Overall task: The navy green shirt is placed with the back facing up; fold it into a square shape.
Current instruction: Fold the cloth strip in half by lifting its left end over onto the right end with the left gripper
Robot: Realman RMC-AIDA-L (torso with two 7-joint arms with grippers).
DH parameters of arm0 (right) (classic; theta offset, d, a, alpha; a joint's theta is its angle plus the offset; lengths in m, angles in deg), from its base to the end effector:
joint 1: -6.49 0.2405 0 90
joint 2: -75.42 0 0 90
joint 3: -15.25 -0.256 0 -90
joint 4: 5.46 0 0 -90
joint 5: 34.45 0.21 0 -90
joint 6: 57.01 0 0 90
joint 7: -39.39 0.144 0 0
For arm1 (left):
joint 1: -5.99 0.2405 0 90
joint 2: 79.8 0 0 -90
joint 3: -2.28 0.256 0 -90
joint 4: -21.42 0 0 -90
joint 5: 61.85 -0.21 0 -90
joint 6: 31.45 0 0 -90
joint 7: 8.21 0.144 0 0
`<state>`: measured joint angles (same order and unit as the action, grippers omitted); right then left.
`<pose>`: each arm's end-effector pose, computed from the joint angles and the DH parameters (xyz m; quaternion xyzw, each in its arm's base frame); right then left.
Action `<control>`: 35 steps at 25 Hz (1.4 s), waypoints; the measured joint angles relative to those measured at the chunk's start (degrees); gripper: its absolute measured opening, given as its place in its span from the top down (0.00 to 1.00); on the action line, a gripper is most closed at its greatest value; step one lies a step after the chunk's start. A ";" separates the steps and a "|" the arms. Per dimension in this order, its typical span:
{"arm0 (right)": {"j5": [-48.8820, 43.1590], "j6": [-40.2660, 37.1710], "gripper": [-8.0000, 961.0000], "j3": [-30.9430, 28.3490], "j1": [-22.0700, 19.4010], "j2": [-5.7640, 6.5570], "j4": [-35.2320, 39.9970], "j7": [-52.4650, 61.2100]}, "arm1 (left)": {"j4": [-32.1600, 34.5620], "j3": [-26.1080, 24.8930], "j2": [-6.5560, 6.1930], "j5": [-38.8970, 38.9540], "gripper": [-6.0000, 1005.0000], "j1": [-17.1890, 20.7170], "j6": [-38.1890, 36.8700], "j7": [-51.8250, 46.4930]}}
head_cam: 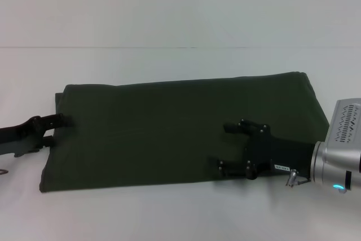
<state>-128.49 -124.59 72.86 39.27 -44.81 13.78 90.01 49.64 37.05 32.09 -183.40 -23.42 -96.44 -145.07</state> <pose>0.2659 0.3346 -0.0764 -0.9511 0.1136 0.2005 0.2055 -0.3596 0.3520 0.0370 -0.6259 -0.7120 -0.2281 0.2221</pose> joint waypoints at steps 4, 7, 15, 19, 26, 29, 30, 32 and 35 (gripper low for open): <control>0.00 0.00 0.04 -0.14 0.00 0.00 0.00 0.00 | 0.63 -0.27 -0.61 0.15 0.14 0.16 -0.80 -0.09; 0.00 0.00 0.04 -0.22 0.00 0.00 0.00 0.00 | 1.03 -0.65 -1.06 -0.20 0.14 0.19 -0.93 -0.05; 0.00 0.03 0.04 -0.31 -0.07 0.00 -0.09 0.00 | 0.93 -0.33 -0.77 -1.54 0.14 0.17 1.69 0.29; 0.00 0.06 0.04 -0.31 -0.09 0.00 -0.08 0.06 | 0.63 -0.23 -0.71 -1.57 0.14 0.15 1.87 0.38; 0.00 0.09 0.04 -0.31 0.02 0.00 -0.09 0.09 | 0.50 -0.22 -0.42 -1.67 0.14 0.24 1.82 0.82; 0.00 0.09 0.04 -0.31 0.05 0.00 -0.09 0.14 | 0.45 -0.23 -0.18 -1.67 0.13 0.29 1.88 1.13; 0.00 0.09 0.04 -0.31 0.07 0.00 -0.09 0.15 | 0.44 -0.24 -0.15 -1.67 0.13 0.29 1.89 1.27; 0.00 0.09 0.04 -0.31 0.14 0.00 -0.09 0.16 | 0.44 -0.24 -0.13 -1.67 0.13 0.31 1.91 1.57; 0.00 0.09 0.04 -0.31 0.18 0.00 -0.09 0.19 | 0.44 -0.25 -0.10 -1.67 0.13 0.32 1.97 1.77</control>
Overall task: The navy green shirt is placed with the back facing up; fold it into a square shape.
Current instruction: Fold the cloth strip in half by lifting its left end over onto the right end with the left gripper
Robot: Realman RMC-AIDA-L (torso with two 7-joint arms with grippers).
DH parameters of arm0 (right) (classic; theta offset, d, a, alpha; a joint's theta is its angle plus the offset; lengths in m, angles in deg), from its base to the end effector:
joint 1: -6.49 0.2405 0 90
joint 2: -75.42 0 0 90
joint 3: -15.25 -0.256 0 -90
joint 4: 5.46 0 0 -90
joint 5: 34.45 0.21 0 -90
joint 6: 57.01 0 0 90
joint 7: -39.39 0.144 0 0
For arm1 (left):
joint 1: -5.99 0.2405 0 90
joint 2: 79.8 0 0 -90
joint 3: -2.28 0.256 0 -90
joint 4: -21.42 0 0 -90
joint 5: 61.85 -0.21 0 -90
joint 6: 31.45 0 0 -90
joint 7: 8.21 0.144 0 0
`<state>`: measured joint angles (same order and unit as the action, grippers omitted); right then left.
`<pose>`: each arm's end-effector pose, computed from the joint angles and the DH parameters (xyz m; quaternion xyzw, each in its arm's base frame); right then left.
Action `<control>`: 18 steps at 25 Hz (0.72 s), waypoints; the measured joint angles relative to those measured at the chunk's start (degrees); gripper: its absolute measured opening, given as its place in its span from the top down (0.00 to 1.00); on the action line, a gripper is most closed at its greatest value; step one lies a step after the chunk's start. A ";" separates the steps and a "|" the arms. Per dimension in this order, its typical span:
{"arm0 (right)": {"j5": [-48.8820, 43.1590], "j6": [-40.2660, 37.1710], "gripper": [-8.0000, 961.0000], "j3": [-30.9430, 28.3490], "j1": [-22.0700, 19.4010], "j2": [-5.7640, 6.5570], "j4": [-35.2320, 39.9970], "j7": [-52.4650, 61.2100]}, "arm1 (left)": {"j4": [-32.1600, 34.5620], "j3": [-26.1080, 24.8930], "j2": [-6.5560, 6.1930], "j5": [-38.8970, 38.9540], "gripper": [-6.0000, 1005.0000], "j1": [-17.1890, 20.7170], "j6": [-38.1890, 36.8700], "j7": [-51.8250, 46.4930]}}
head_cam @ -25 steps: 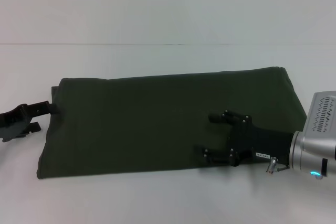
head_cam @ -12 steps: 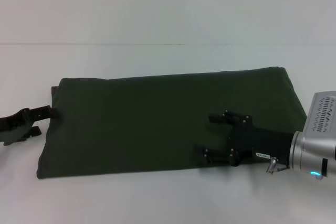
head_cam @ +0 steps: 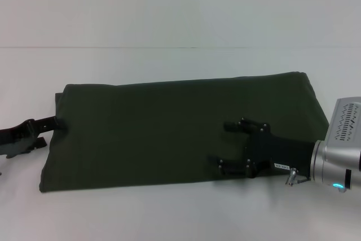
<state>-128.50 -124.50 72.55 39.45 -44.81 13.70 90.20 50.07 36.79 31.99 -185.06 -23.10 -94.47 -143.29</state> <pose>0.2653 0.3358 -0.0760 -0.9503 0.1157 0.2017 0.2070 -0.3678 0.3515 0.0406 -0.6338 -0.7017 -0.2115 0.2473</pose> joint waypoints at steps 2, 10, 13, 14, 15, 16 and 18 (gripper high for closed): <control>0.00 0.00 0.04 0.00 0.00 0.00 0.00 0.10 | 0.00 0.01 0.01 0.00 0.13 0.03 0.06 0.02; 0.00 -0.01 0.04 0.00 0.07 0.00 0.00 0.16 | 0.02 0.00 0.15 0.04 0.14 0.13 0.13 0.20; 0.00 -0.01 0.04 0.08 0.11 0.00 0.00 0.16 | -0.21 -0.01 0.30 0.05 0.14 -0.06 -0.12 0.20; 0.00 -0.01 0.04 0.12 0.11 0.00 0.00 0.16 | -0.41 -0.02 0.37 0.06 0.14 -0.17 -0.24 0.20; 0.00 -0.01 0.04 0.15 0.11 0.00 0.00 0.17 | -0.58 -0.02 0.47 0.06 0.14 -0.30 -0.37 0.20; 0.00 -0.01 0.04 0.18 0.10 0.00 0.00 0.19 | -0.68 -0.02 0.61 0.06 0.14 -0.43 -0.61 0.20; 0.00 -0.01 0.04 0.22 0.10 0.00 0.00 0.23 | -0.74 0.03 1.06 0.04 0.14 -0.68 -1.39 0.19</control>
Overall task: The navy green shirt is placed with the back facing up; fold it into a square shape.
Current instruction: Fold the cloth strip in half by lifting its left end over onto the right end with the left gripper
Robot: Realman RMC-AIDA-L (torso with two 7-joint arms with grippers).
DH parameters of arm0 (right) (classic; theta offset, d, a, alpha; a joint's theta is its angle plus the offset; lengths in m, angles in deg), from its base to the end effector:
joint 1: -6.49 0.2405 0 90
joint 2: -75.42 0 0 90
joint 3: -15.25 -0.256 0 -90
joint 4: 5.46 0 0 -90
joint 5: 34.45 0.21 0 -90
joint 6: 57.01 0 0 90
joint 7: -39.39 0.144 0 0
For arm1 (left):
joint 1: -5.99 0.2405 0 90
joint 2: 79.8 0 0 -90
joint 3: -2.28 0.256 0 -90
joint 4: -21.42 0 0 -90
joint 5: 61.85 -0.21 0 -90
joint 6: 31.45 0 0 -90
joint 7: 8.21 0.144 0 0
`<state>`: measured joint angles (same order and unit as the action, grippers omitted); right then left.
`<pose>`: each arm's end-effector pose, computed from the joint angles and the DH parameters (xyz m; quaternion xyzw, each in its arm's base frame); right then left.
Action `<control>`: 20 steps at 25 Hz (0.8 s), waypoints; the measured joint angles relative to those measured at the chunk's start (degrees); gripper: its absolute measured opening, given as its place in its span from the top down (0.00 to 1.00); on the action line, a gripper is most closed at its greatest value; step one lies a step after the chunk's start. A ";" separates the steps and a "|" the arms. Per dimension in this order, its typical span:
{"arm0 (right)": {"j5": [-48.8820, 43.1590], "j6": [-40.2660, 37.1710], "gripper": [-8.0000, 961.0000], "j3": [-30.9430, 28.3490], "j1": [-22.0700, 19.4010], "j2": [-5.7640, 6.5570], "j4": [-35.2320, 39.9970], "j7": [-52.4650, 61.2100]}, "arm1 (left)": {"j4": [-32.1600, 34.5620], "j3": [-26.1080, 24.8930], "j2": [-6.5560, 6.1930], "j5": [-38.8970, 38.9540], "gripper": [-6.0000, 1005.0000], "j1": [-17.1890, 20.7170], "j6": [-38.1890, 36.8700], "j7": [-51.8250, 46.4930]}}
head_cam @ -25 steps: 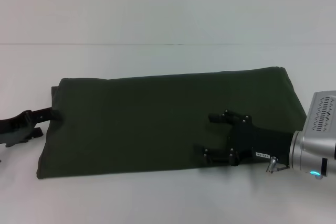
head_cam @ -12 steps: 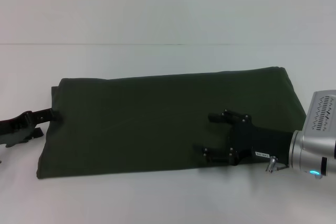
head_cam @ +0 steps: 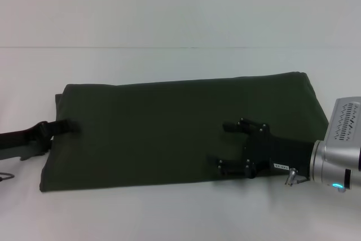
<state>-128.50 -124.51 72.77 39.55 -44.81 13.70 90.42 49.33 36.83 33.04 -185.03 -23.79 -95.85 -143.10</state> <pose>0.2646 0.3359 -0.0765 -0.9508 0.1158 0.2015 0.2049 -0.3583 0.3504 0.0271 -0.6402 -0.7036 -0.2140 0.2219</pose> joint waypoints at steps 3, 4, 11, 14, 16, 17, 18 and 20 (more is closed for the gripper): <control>0.00 0.00 0.04 0.04 -0.01 0.00 0.00 0.02 | -0.02 0.15 0.78 -0.11 0.14 -0.63 -1.21 -0.01; 0.00 0.00 0.04 0.04 -0.01 0.00 0.00 0.02 | -0.02 0.15 0.78 -0.11 0.14 -0.63 -1.21 -0.01; 0.00 -0.13 0.04 0.06 -0.02 0.00 0.00 0.03 | 0.06 1.70 2.64 -0.11 0.15 -2.67 -0.94 0.53; 0.00 -0.23 0.04 0.09 -0.11 0.00 0.00 0.03 | 0.09 1.04 2.70 0.42 0.15 -2.69 -0.96 0.66; 0.00 -0.36 0.04 -0.01 -0.22 0.00 0.00 0.03 | 0.17 0.11 2.96 1.63 0.15 -2.31 -1.10 1.46; 0.00 -0.42 0.04 -0.02 -0.25 0.00 0.00 0.03 | 0.30 -0.25 3.21 2.17 0.15 -2.12 -1.17 2.01; 0.00 -0.48 0.04 -0.01 -0.26 0.00 0.00 0.03 | 0.39 -0.27 3.45 2.39 0.15 -1.99 -1.22 2.45; 0.00 -0.57 0.04 0.01 -0.27 0.00 0.00 0.03 | 0.41 0.66 3.50 1.72 0.15 -2.01 -1.14 2.67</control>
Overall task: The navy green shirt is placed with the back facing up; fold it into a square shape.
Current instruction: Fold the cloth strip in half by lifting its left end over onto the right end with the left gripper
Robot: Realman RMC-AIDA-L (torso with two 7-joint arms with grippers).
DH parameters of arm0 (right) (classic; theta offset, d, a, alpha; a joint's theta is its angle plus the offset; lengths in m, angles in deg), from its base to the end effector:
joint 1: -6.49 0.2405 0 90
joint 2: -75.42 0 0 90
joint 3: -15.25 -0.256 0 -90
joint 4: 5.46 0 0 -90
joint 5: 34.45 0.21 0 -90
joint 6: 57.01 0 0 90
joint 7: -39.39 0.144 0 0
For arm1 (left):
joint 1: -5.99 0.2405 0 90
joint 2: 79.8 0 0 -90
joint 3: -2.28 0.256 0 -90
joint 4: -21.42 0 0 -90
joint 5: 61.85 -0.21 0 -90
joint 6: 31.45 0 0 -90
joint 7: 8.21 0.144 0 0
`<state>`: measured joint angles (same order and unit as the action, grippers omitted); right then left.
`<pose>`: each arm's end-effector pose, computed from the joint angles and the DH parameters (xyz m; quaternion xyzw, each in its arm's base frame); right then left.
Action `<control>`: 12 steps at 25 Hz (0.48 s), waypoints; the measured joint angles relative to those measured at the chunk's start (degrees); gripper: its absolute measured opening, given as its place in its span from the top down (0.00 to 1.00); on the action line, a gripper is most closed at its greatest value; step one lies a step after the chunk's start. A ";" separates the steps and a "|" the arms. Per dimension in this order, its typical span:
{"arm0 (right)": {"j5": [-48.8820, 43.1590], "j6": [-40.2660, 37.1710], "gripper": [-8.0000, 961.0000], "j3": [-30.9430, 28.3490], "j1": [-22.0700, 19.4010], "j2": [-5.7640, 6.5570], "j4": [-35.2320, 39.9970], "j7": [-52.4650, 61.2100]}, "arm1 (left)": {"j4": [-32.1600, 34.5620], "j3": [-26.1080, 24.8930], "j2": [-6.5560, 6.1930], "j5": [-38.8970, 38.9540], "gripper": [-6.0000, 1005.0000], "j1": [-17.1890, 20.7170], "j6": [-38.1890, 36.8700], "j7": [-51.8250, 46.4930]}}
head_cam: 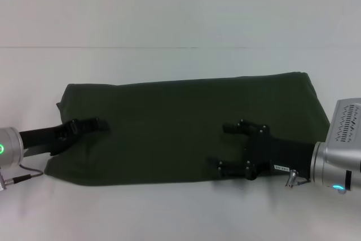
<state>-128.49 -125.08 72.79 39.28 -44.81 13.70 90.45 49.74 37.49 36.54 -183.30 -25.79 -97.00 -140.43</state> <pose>0.2650 0.3338 -0.0765 -0.9507 0.1169 0.2045 0.2020 -0.3284 0.3569 -0.0010 -0.6686 -0.6824 -0.2302 0.1854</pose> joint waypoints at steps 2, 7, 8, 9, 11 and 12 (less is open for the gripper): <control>0.00 -0.16 0.04 0.00 -0.01 0.00 0.00 0.00 | -0.17 1.51 -0.24 -1.24 0.15 -0.33 0.53 -0.02; 0.04 -0.42 0.04 0.08 0.08 0.00 0.06 0.00 | 0.02 2.07 -0.31 -1.66 0.32 -0.50 1.21 -0.05; 0.05 -0.43 0.04 0.08 0.08 0.00 0.10 0.00 | 0.04 2.01 -0.34 -1.65 0.35 -0.51 1.21 -0.13; 0.06 -0.44 0.04 0.09 0.08 0.00 0.13 0.00 | 0.05 1.97 -0.38 -1.64 0.38 -0.51 1.22 -0.19; 0.07 -0.46 0.04 0.10 0.07 0.00 0.15 0.00 | 0.06 1.91 -0.46 -1.53 0.44 -0.45 1.24 -0.20; 0.08 -0.47 0.04 0.11 0.07 0.00 0.15 0.00 | 0.07 1.89 -0.50 -1.47 0.47 -0.41 1.24 -0.18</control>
<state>-128.41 -125.54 72.90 39.36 -44.81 13.85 90.45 49.80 39.38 36.04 -184.77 -26.20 -95.76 -140.61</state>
